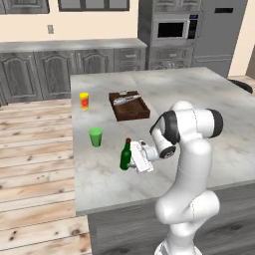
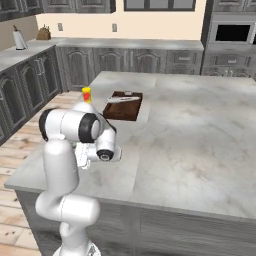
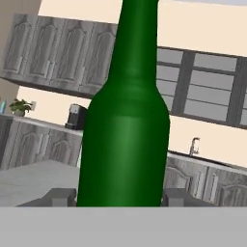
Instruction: Place the drinks on the dining counter in a tight cluster.
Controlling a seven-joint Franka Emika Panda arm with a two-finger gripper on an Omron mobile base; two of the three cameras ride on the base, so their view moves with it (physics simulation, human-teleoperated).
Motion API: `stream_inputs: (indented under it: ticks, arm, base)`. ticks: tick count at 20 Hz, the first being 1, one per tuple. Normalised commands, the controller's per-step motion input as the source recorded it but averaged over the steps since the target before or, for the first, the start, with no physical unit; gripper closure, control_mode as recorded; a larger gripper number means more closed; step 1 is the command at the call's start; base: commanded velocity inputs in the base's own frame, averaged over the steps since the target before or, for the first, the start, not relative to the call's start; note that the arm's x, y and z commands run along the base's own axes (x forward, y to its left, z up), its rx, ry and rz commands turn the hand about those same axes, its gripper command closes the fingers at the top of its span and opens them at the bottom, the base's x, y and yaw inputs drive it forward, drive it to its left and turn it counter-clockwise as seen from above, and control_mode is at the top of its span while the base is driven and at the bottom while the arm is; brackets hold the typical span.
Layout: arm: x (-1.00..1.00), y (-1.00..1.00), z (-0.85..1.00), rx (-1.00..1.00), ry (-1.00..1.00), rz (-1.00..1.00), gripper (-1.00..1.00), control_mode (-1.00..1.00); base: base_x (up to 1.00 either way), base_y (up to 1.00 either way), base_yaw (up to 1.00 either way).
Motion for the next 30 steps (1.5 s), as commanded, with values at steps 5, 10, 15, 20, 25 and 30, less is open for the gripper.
stream_inputs:
  ticks: [5, 10, 15, 20, 25, 30]
  arm:
    - [0.03, 0.00, -0.07, 0.00, -0.05, 0.00, 1.00, -1.00]
    - [0.04, 0.03, -0.11, -0.13, 0.05, 0.00, 1.00, -1.00]
    - [0.02, 0.04, -0.33, -0.07, 0.00, 0.00, 1.00, -1.00]
    - [0.02, 0.00, -0.48, 0.00, -0.01, 0.00, 1.00, -1.00]
    - [0.07, 0.00, -0.58, 0.00, 0.00, 0.00, 1.00, -1.00]
    - [0.05, -0.02, -0.40, 0.00, 0.00, 0.00, 1.00, -1.00]
  base:
    - [0.00, 0.00, 0.00]
    - [0.00, 0.00, 0.00]
    - [0.00, 0.00, 0.00]
    - [0.00, 0.00, 0.00]
    - [0.00, 0.00, 0.00]
    - [0.00, 0.00, 0.00]
